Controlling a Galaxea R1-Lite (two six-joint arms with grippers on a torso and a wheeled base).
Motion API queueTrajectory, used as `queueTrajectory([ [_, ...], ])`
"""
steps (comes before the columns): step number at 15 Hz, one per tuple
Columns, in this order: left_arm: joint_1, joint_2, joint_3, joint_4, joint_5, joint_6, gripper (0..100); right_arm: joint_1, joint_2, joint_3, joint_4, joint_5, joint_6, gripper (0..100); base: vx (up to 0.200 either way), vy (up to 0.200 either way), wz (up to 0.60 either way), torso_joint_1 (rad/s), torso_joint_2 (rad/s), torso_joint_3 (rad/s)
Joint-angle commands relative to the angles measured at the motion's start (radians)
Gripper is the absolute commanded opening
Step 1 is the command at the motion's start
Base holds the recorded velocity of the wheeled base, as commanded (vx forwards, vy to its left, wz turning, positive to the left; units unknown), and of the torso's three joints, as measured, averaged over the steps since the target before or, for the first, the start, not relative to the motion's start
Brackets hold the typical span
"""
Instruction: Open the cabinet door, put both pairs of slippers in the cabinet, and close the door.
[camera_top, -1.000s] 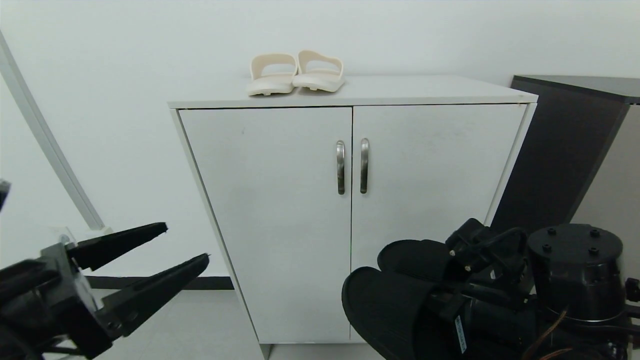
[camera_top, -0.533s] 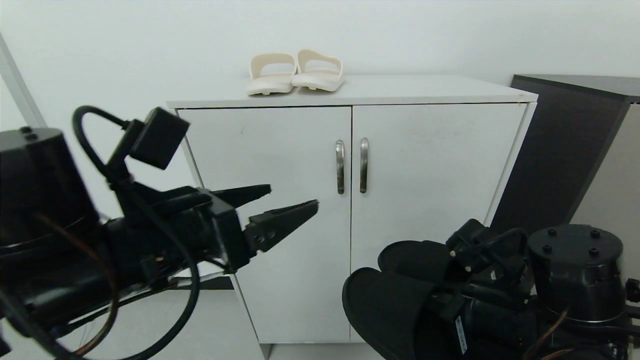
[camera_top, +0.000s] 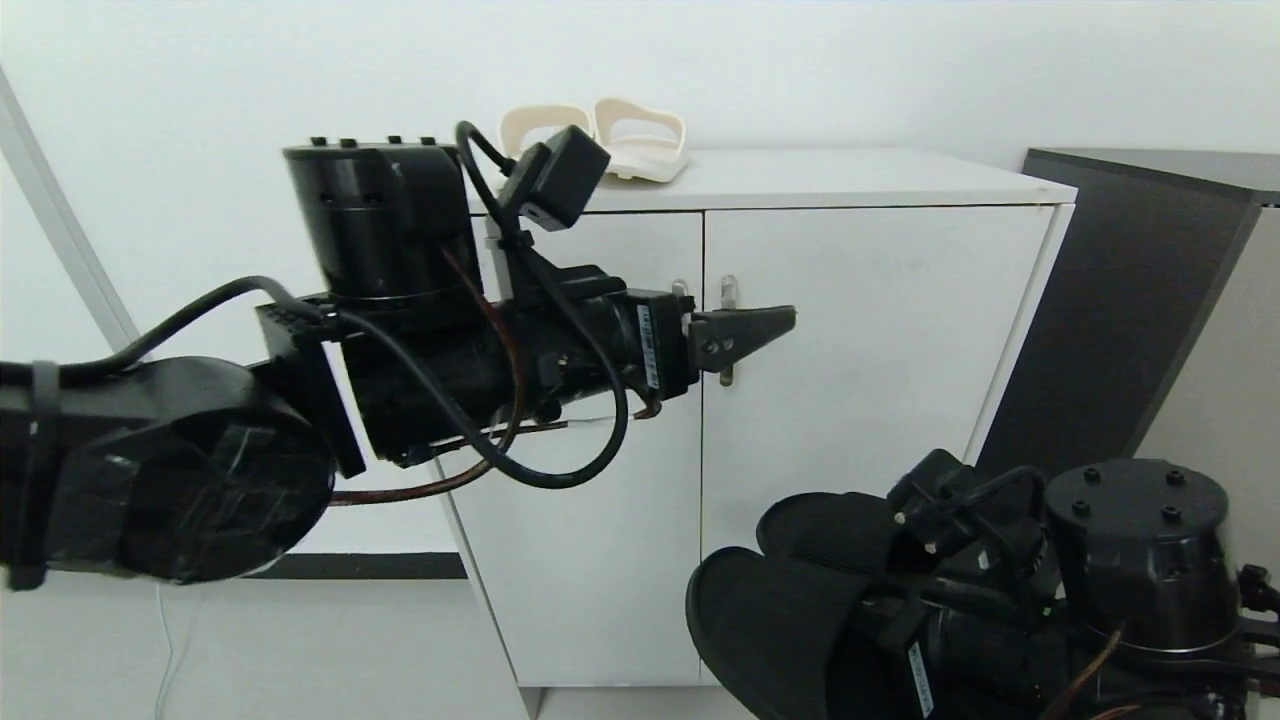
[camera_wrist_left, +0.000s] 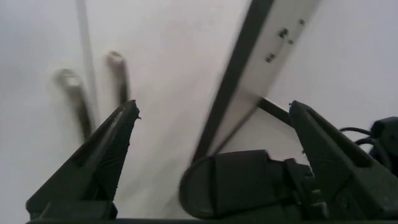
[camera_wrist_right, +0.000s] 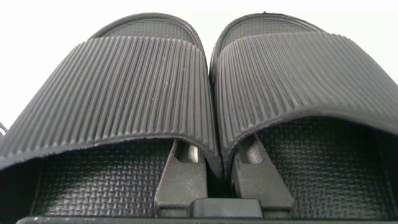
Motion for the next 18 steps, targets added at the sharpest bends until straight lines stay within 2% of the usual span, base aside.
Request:
queueTrajectory([
  [1, 0.007, 0.074, -0.077, 0.039, -0.077, -0.05, 100, 0.0, 0.014, 0.002, -0.008, 0.0, -0.001, 0, 0.0, 0.0, 0.0, 0.0, 0.0, 0.0],
  [2, 0.01, 0.094, -0.095, 0.034, -0.11, -0.08, 100, 0.0, 0.016, 0.008, -0.017, 0.0, -0.001, 0, 0.0, 0.0, 0.0, 0.0, 0.0, 0.0],
  [4, 0.024, 0.134, -0.136, 0.031, -0.135, -0.108, 100, 0.0, 0.016, 0.01, -0.02, 0.0, -0.001, 0, 0.0, 0.0, 0.0, 0.0, 0.0, 0.0],
  [9, 0.078, 0.178, -0.166, 0.037, -0.129, -0.117, 100, 0.0, 0.016, 0.01, -0.02, 0.0, -0.001, 0, 0.0, 0.0, 0.0, 0.0, 0.0, 0.0],
  [12, 0.087, 0.189, -0.17, 0.039, -0.123, -0.12, 100, 0.002, 0.016, 0.01, -0.02, 0.0, -0.001, 0, 0.0, 0.0, 0.0, 0.0, 0.0, 0.0],
  [13, 0.087, 0.193, -0.176, 0.039, -0.115, -0.123, 100, 0.0, 0.017, 0.01, -0.021, 0.0, -0.001, 0, 0.0, 0.0, 0.0, 0.0, 0.0, 0.0],
  [14, 0.087, 0.218, -0.202, 0.039, -0.078, -0.123, 100, 0.0, 0.017, 0.01, -0.02, 0.0, -0.001, 0, 0.0, 0.0, 0.0, 0.0, 0.0, 0.0],
  [18, 0.087, 0.273, -0.258, 0.04, -0.047, -0.123, 100, 0.0, 0.017, 0.013, -0.02, 0.0, -0.002, 0, 0.0, 0.0, 0.0, 0.0, 0.0, 0.0],
])
